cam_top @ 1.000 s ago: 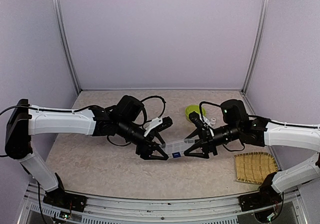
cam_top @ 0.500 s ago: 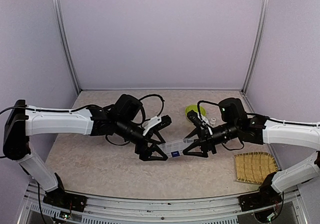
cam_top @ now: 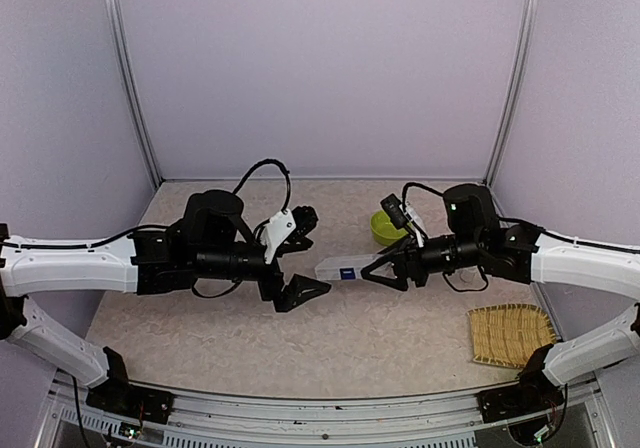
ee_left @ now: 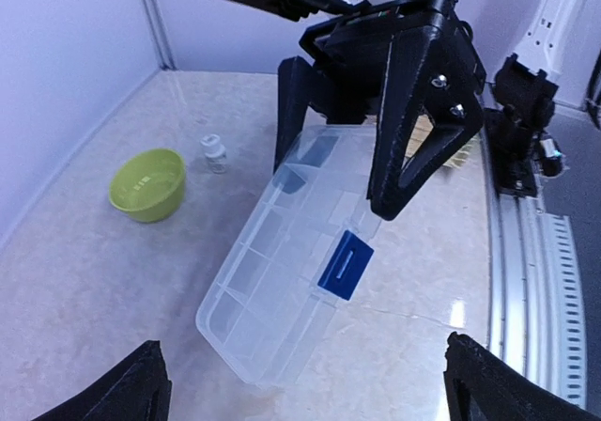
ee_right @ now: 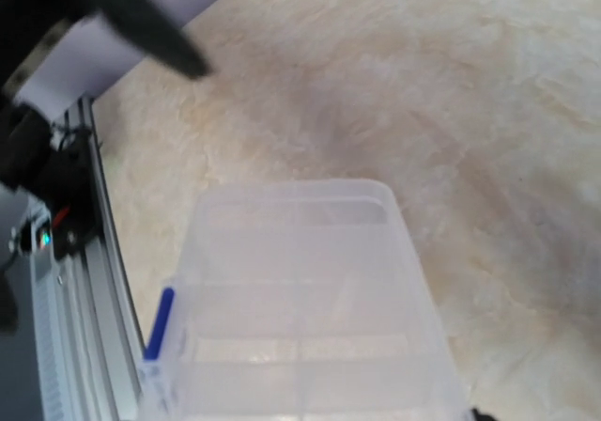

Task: Sort the pills into containers
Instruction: Pass from the left arm to the right, then open the lid of the pill container.

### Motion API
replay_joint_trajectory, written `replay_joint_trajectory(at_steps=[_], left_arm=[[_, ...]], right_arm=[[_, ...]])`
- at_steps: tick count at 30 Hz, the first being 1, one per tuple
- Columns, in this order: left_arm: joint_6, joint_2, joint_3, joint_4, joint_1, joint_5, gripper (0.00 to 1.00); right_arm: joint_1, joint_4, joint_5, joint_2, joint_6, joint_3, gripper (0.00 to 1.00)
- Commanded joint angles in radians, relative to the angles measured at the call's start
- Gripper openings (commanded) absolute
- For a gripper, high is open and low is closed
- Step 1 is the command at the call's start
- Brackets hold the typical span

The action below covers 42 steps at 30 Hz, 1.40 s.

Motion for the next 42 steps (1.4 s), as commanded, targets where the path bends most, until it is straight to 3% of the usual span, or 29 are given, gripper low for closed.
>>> replay_joint_trajectory(at_steps=[1, 5, 13, 18, 21, 25, 29, 42], left_arm=[[0.142, -0.055, -0.068, 0.166, -0.114, -0.345, 0.99], [0.261, -0.073, -0.131, 0.300, -0.156, -0.462, 0.99], [0.482, -0.020, -0.139, 0.385, -0.163, -0.439, 0.98], [0.553, 0.032, -0.119, 0.367, -0.179, -0.441, 0.90], [0.577, 0.068, -0.101, 0.345, -0.187, -0.458, 0.84], [0.583, 0.093, -0.078, 0.329, -0.190, -0.466, 0.67], [0.596, 0.110, -0.063, 0.319, -0.190, -0.468, 0.59], [0.602, 0.146, -0.032, 0.272, -0.189, -0.445, 0.48]], right_arm=[[0.006, 0.043, 0.039, 0.008, 0.142, 0.038, 0.42], [0.007, 0.053, 0.033, 0.038, 0.211, 0.040, 0.42], [0.007, 0.057, 0.022, 0.063, 0.289, 0.039, 0.42], [0.007, 0.065, 0.023, 0.063, 0.330, 0.034, 0.42], [0.007, 0.088, 0.006, 0.071, 0.357, 0.027, 0.42], [0.008, 0.107, -0.008, 0.090, 0.378, 0.026, 0.42], [0.008, 0.118, -0.017, 0.104, 0.388, 0.022, 0.42], [0.007, 0.132, -0.023, 0.098, 0.399, 0.001, 0.41]])
